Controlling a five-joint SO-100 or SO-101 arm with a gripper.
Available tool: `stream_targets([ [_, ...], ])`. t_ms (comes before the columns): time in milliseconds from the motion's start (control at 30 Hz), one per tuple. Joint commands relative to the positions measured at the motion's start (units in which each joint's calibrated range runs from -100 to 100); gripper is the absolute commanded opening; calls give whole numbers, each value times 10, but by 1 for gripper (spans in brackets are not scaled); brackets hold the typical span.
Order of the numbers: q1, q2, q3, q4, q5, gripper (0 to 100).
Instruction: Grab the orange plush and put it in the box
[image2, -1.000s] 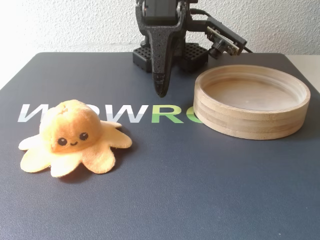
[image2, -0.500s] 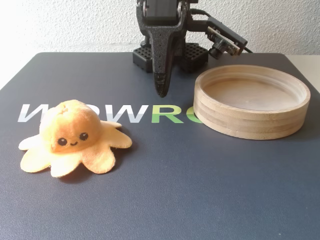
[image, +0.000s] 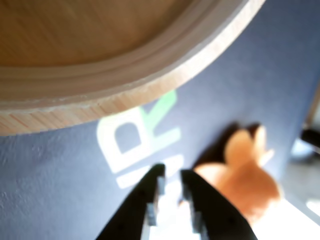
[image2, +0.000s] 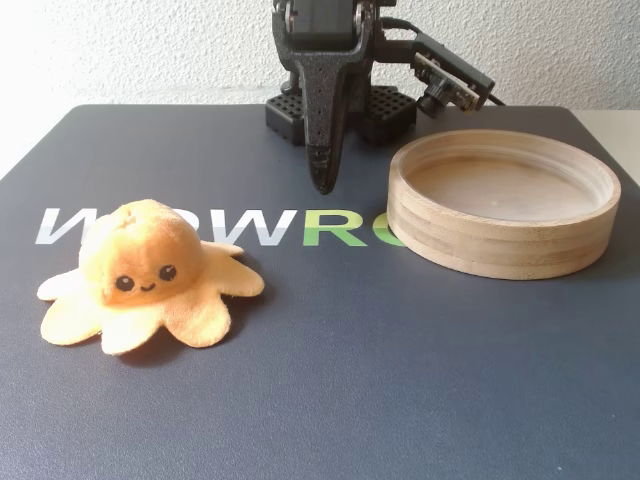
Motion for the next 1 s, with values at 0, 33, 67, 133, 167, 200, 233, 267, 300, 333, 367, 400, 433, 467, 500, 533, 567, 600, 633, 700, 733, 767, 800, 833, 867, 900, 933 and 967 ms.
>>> stream_targets([
  [0,2,23,-72,-9,-1,4],
  [33,3,39,-87,-15,-1,4],
  [67,3,88,-122,-30,-1,4],
  [133,12,163,-159,-52,1,4],
  [167,22,206,-180,-65,2,4],
  [200,31,254,-202,-77,3,4],
  [233,50,354,-256,-97,3,4],
  [267,58,404,-287,-104,4,4],
  [300,66,452,-317,-107,8,4],
  [333,84,534,-373,-109,18,4],
  [367,93,573,-398,-110,21,5],
  [400,101,609,-424,-110,23,8],
  [433,109,639,-446,-110,24,12],
  [467,124,693,-483,-110,24,21],
  [500,132,717,-498,-110,24,24],
  [533,140,738,-511,-110,24,27],
  [567,143,760,-526,-110,24,30],
  [600,145,781,-543,-110,24,32],
  [633,146,800,-558,-110,24,33],
  [700,147,831,-587,-110,24,34],
  [733,147,846,-602,-110,23,34],
  [767,147,859,-617,-110,20,34],
  [800,147,872,-629,-109,20,34],
  [833,147,884,-641,-109,20,34],
  [867,147,898,-652,-109,20,34],
  [900,148,912,-664,-109,19,34],
  [933,149,926,-676,-109,19,34],
  [967,152,940,-690,-109,19,34],
])
